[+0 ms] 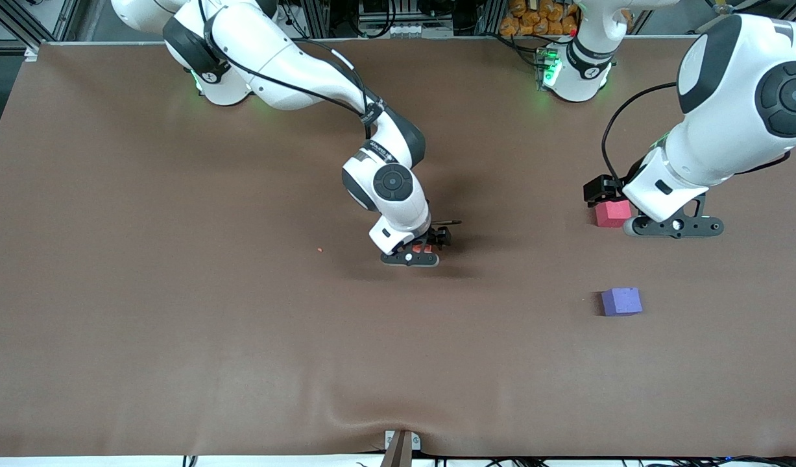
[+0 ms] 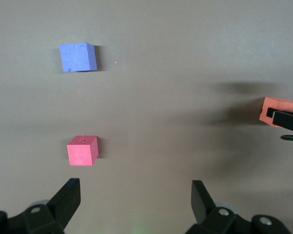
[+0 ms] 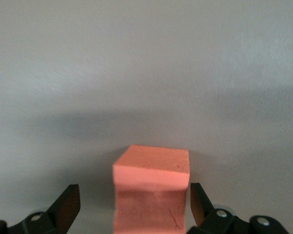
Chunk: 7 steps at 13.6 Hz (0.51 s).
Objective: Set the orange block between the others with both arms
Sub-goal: 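Set the orange cube down with the right gripper while the left gripper approaches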
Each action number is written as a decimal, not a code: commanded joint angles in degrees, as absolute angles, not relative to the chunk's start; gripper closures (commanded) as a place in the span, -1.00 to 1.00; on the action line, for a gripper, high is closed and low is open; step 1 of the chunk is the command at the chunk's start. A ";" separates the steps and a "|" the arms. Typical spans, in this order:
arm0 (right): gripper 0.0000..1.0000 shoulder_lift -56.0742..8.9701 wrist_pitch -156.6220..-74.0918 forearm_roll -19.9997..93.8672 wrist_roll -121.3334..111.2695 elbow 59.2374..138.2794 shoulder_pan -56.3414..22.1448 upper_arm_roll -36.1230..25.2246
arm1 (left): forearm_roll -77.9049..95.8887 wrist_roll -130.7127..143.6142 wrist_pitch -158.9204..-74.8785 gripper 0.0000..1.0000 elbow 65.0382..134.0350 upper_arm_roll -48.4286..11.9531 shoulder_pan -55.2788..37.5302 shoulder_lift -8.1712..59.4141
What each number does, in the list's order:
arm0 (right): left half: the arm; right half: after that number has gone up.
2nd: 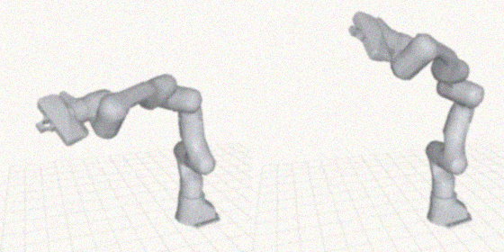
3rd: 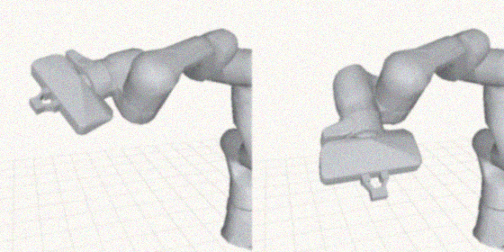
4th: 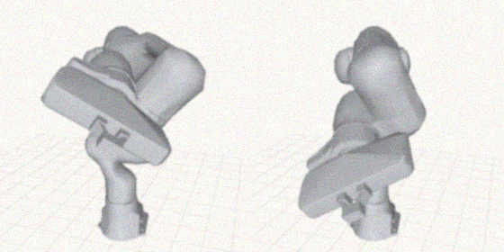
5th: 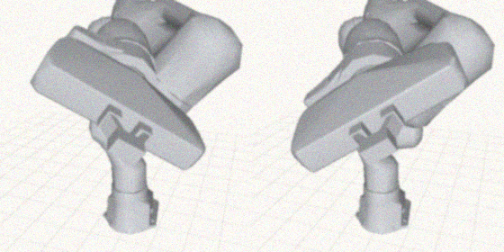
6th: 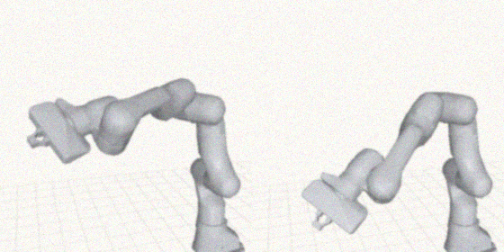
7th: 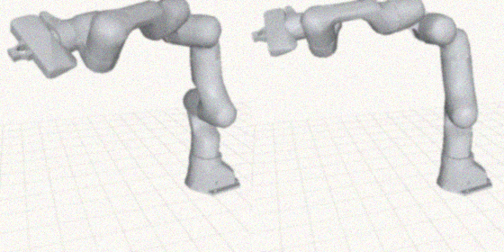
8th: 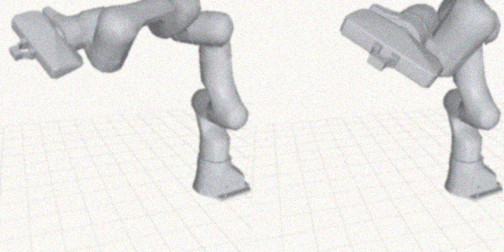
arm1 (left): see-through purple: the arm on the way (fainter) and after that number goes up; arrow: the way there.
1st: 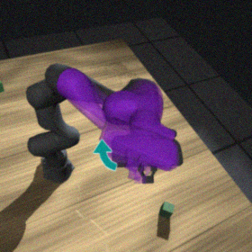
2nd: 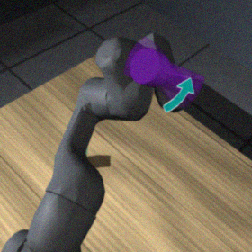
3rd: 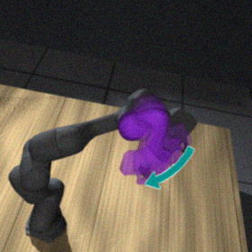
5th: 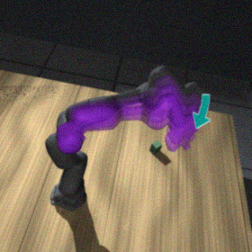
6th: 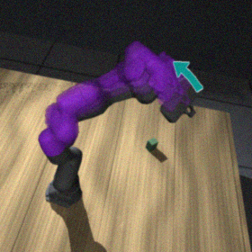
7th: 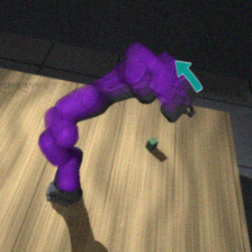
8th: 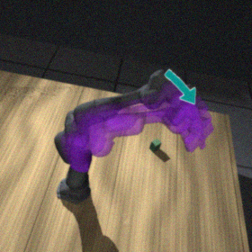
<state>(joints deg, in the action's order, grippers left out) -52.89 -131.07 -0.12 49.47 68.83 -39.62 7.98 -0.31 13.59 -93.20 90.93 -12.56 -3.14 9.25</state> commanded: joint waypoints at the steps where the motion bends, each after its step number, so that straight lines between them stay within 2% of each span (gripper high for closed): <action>1: -1.00 -48.53 -126.76 -0.79 50.54 68.64 -38.33 8.00 | -1.23 14.24 -93.52 -1.00 90.09 -12.92 -4.13 10.98; 4: -1.00 -43.70 -123.67 -0.70 48.70 69.17 -33.16 7.91 | -1.06 14.33 -93.52 -1.00 87.37 -12.83 -5.79 14.23; 7: -1.00 -36.50 -113.93 -0.62 38.09 71.88 -26.04 7.82 | -0.70 14.59 -93.69 -1.00 85.26 -12.83 -8.16 18.00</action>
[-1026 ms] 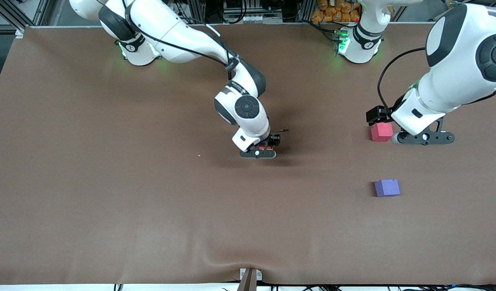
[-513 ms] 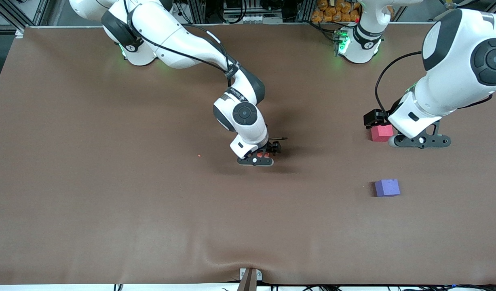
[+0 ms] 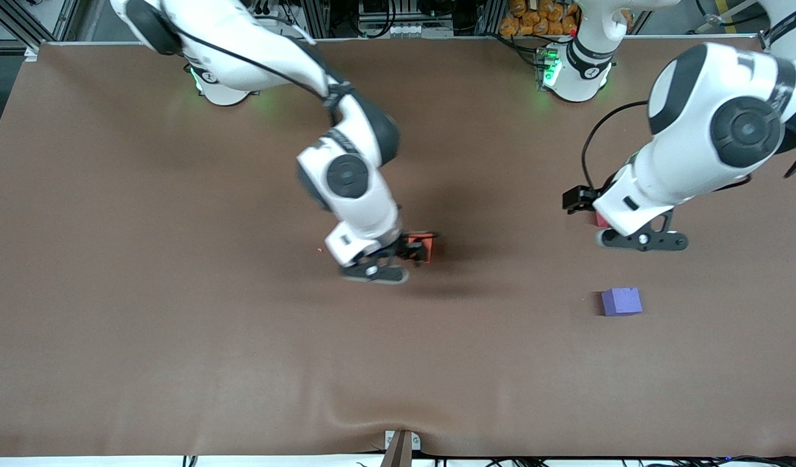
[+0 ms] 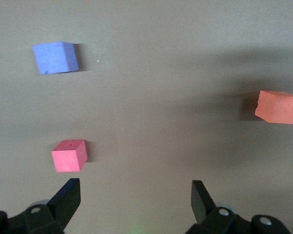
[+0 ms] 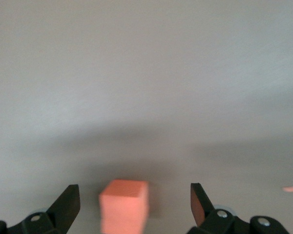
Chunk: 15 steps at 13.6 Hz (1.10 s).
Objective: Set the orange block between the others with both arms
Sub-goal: 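Set the orange cube down with the right gripper while the left gripper approaches, then grasp the orange cube with the left gripper while the right gripper withdraws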
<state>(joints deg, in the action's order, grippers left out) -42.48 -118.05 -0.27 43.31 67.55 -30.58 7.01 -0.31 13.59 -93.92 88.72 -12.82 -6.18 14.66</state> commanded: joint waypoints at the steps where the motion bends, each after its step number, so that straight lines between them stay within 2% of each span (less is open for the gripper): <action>1: -1.00 -33.26 -112.78 -0.70 34.92 74.68 -23.14 7.74 | -0.79 15.81 -94.21 -1.00 84.21 -12.83 -9.57 19.32; 4: -1.00 -21.13 -112.41 -0.70 24.12 86.01 -16.19 5.73 | -0.88 24.49 -97.54 -1.00 83.67 -12.83 -14.40 22.75; 6: -1.00 -15.41 -110.84 -0.70 17.87 90.25 -13.90 2.82 | -0.97 27.59 -100.18 -1.00 83.67 -12.83 -17.39 25.12; 10: -1.00 -7.58 -101.36 -0.70 5.57 91.05 -5.29 1.50 | -0.88 29.18 -105.19 -1.00 83.58 -12.83 -21.78 28.21; 13: -1.00 -3.62 -96.96 -0.70 -2.62 90.97 -4.49 -3.59 | -1.23 28.74 -111.60 -1.00 82.97 -12.75 -26.09 31.54; 15: -1.00 -2.29 -94.58 -0.62 -3.16 90.97 -2.56 -3.60 | -2.63 28.92 -113.81 -1.00 79.65 -11.96 -30.65 35.66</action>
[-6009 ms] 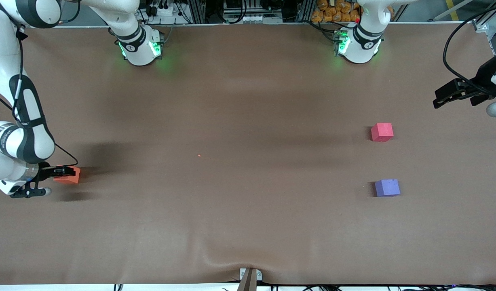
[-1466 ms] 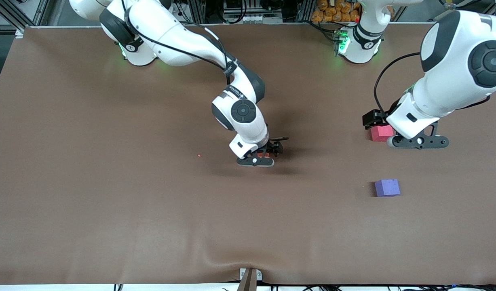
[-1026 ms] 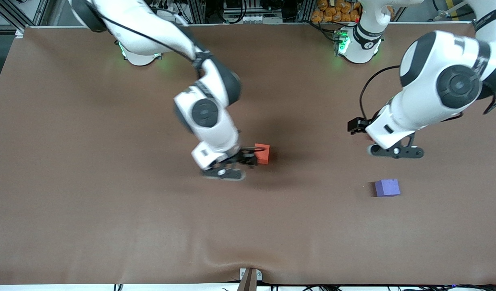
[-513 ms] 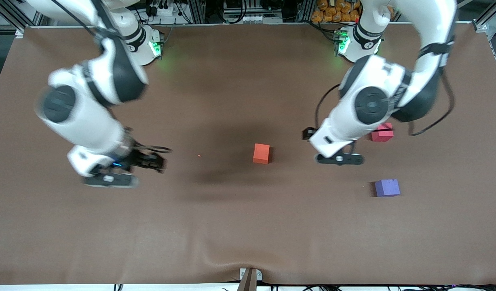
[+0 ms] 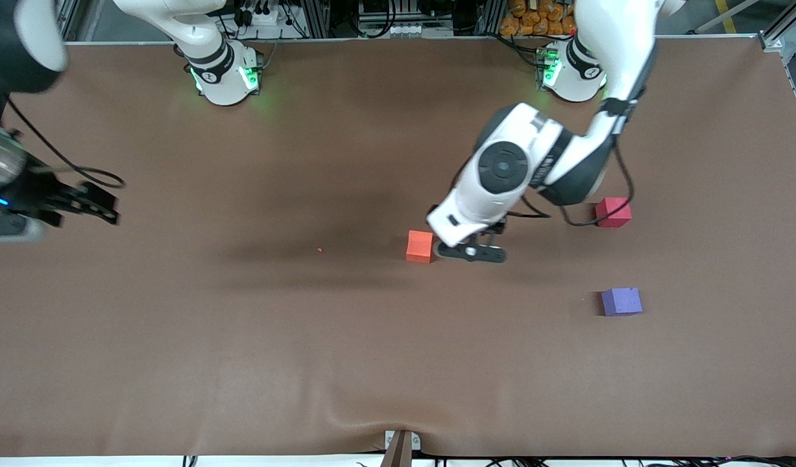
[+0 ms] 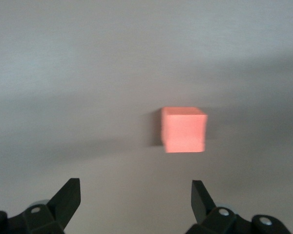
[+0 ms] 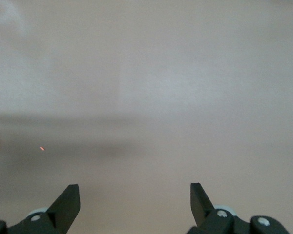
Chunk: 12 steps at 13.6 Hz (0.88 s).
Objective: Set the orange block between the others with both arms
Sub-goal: 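Grasp the orange cube with the left gripper while the right gripper withdraws, then carry the orange cube with the left gripper toward the pink cube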
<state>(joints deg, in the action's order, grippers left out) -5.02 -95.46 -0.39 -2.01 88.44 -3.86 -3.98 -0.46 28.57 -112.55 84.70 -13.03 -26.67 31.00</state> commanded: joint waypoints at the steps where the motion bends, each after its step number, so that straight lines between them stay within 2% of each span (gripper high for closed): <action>1: -1.00 -1.59 -93.18 -0.62 -3.16 90.79 -2.11 -3.60 | -3.68 29.00 -114.08 -1.00 77.80 -11.87 -31.89 37.86; 6: -1.00 1.93 -89.04 -0.53 -2.90 90.35 -1.49 -3.87 | -6.50 30.14 -118.91 -1.00 76.99 -11.87 -34.36 42.62; 12: -1.00 1.41 -88.16 0.17 -2.37 87.89 -1.76 -3.69 | -10.55 33.13 -119.35 -1.00 77.26 -11.87 -35.51 45.61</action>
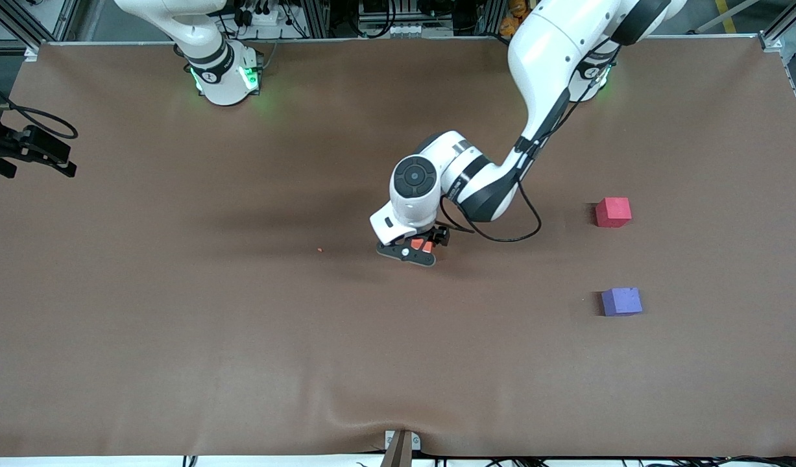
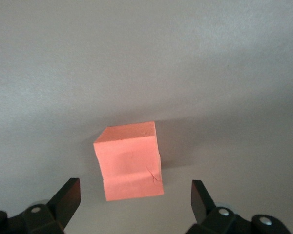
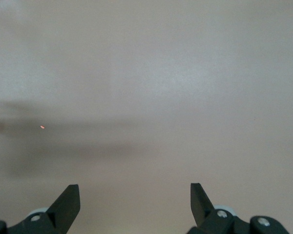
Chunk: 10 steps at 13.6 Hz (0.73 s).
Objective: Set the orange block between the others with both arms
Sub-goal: 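Carry the orange cube with the left gripper toward the pink cube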
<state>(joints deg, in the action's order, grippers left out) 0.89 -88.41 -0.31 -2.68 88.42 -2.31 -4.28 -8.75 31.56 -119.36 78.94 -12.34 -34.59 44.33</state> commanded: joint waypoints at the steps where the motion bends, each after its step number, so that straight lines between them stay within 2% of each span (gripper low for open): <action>1: -1.00 1.49 -87.98 0.18 -2.37 87.98 -1.50 -3.69 | -10.55 33.13 -119.36 -1.00 77.26 -11.87 -35.51 45.79; 7: -1.00 0.35 -87.10 2.19 -2.90 88.15 -0.62 -3.87 | -11.87 32.96 -119.70 -1.00 77.52 -11.87 -35.25 47.19; 10: -1.00 0.35 -84.03 2.64 -3.08 88.07 -0.62 -3.96 | -11.87 34.19 -122.26 -1.00 77.69 -11.87 -35.42 47.81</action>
<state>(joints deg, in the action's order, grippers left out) 0.28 -85.58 1.45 -2.67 88.31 -1.95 -4.50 -10.11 31.88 -121.53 78.92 -12.01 -34.90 46.75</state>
